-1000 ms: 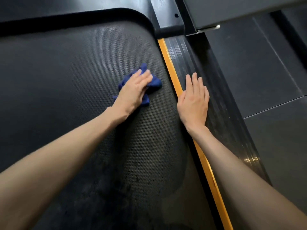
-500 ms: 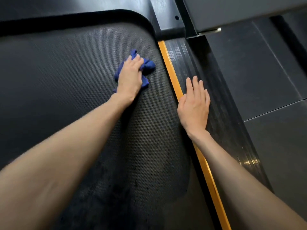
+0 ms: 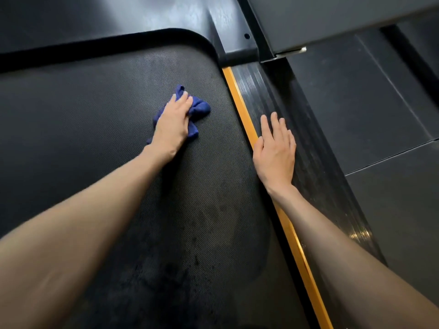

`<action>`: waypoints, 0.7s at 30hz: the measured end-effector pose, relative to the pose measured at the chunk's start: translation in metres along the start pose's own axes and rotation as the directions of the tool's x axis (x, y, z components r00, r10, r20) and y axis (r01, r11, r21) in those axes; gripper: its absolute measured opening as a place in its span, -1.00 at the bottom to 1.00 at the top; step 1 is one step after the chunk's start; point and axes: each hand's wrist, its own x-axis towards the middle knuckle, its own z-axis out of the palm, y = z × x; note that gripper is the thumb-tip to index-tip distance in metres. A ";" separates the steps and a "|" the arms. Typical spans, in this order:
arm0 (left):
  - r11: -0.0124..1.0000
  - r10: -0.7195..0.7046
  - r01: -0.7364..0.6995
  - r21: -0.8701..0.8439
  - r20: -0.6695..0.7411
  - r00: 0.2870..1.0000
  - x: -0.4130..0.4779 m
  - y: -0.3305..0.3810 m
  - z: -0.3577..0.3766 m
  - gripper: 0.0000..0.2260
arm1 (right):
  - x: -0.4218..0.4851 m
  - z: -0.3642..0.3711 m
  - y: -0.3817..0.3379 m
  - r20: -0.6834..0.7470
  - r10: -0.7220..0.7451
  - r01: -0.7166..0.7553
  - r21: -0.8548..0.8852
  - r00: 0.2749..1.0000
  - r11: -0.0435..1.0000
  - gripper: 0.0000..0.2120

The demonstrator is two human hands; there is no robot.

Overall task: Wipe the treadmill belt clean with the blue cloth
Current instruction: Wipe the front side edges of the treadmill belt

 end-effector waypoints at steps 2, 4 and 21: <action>0.999 0.048 -0.047 -0.021 0.028 0.998 -0.029 0.017 0.014 -0.61 | -0.001 -0.001 -0.001 0.013 0.008 -0.008 -0.004 1.000 1.000 -0.53; 0.967 0.254 -0.251 -0.047 0.088 0.963 -0.084 0.040 0.032 -0.62 | -0.001 0.000 -0.003 0.014 0.005 -0.004 -0.019 1.000 1.000 -0.53; 0.997 0.066 -0.065 0.034 -0.021 0.998 -0.109 -0.010 0.002 -0.58 | -0.001 -0.002 -0.001 0.023 -0.010 0.011 -0.030 1.000 0.999 -0.53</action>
